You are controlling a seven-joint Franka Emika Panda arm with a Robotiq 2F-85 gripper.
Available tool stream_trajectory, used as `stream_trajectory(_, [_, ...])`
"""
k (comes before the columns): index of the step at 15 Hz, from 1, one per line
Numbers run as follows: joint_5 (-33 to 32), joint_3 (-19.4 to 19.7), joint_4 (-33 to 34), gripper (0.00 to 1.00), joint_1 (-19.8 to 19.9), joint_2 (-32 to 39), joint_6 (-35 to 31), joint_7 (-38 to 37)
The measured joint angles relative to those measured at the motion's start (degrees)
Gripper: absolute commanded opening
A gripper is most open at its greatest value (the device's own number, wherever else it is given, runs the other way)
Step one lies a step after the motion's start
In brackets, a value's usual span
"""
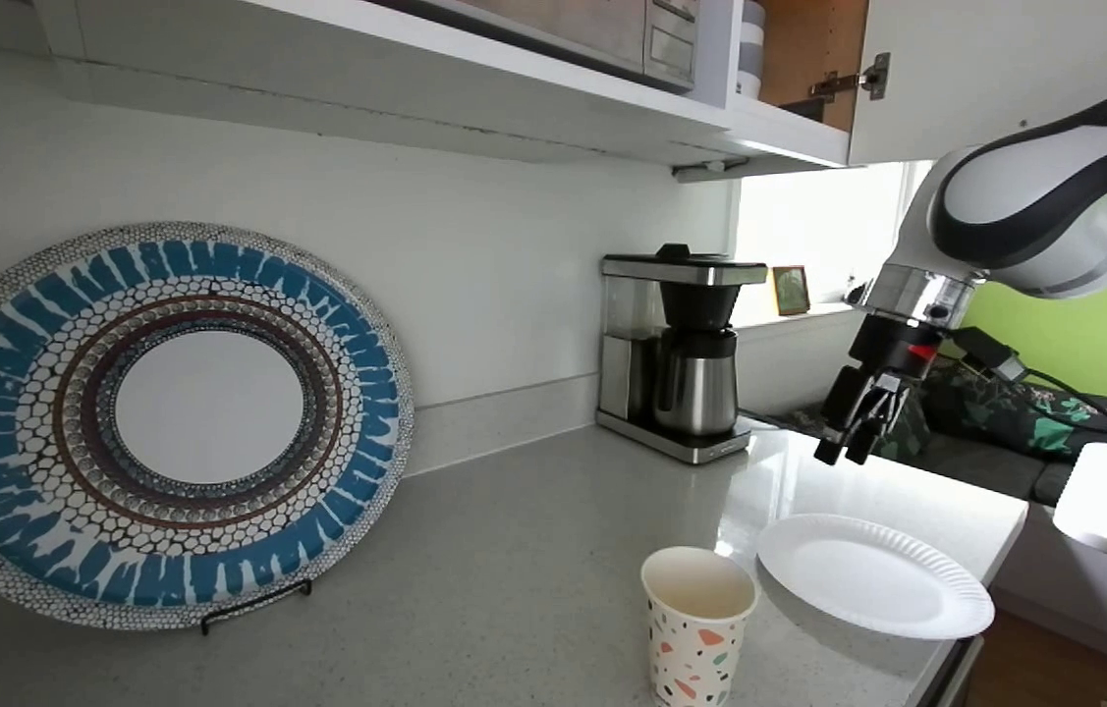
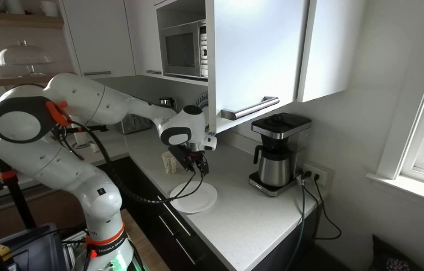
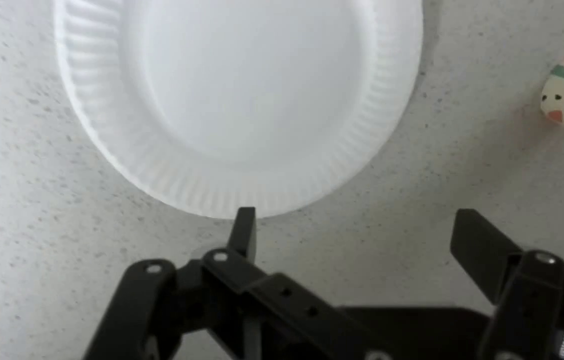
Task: Remove the paper cup from the bottom shelf, put it on the table and then put the white plate in the bottom shelf of the cabinet
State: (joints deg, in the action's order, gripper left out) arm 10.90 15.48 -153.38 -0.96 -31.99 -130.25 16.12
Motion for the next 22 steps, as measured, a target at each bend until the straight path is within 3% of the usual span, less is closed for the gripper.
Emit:
stream_trajectory(5, [0.47,8.14,0.47,1.0,4.19,2.69,6.0,9.23])
stream_trajectory(9, [4.51,12.69,0.45,1.0,5.01,6.09,8.73,16.33])
stream_trajectory(14, [10.21,15.39,0.46,1.0,6.76,10.56,12.36,23.18])
stream_trajectory(22, [13.88,17.7,0.48,1.0,13.71,15.48,15.95,29.97])
